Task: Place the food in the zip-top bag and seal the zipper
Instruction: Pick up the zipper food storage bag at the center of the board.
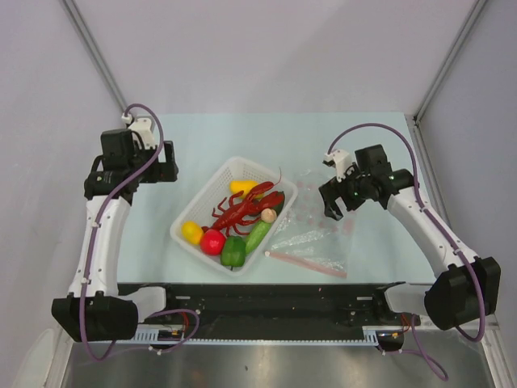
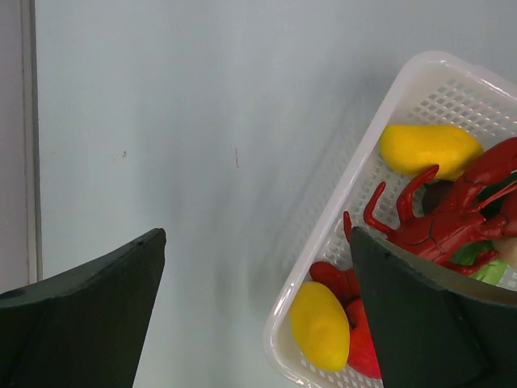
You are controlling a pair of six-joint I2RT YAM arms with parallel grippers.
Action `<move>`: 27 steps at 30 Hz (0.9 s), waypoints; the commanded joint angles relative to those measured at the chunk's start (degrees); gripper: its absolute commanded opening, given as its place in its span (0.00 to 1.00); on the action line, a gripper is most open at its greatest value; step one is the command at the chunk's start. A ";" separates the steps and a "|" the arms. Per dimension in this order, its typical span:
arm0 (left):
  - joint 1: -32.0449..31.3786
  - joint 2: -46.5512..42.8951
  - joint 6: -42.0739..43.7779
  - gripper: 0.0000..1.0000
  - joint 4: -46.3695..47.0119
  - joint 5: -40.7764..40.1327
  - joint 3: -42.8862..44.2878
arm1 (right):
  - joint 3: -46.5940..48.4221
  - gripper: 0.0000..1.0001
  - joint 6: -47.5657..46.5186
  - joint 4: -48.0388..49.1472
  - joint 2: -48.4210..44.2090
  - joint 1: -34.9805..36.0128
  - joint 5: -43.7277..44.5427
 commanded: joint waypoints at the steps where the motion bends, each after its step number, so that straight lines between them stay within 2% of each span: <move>1: -0.24 -2.76 -0.33 1.00 1.51 -0.81 0.62 | 0.41 1.00 -1.68 0.80 -1.36 1.83 1.52; 5: -0.32 -2.41 -0.94 1.00 1.34 -1.42 1.49 | 0.50 1.00 -2.82 -0.25 -1.54 5.86 1.52; 8: -0.33 -2.23 -3.30 1.00 2.04 -5.19 1.06 | -0.64 1.00 -2.65 -0.35 -1.98 8.86 1.17; 10: -0.24 -1.70 -4.11 1.00 1.78 -8.35 1.06 | -2.12 1.00 -1.95 0.62 -1.98 12.37 0.82; 17: -0.32 -2.23 -5.08 1.00 1.08 -10.48 0.36 | -6.87 0.99 -2.29 2.91 -2.50 24.23 1.25; 22: -0.32 -1.88 -5.17 1.00 0.55 -11.97 -0.09 | -11.18 0.96 -2.65 5.36 -2.86 36.25 7.04; 27: -0.33 -1.35 -4.47 1.00 0.11 -13.29 0.18 | -16.45 0.93 -1.95 9.49 -3.56 44.89 16.36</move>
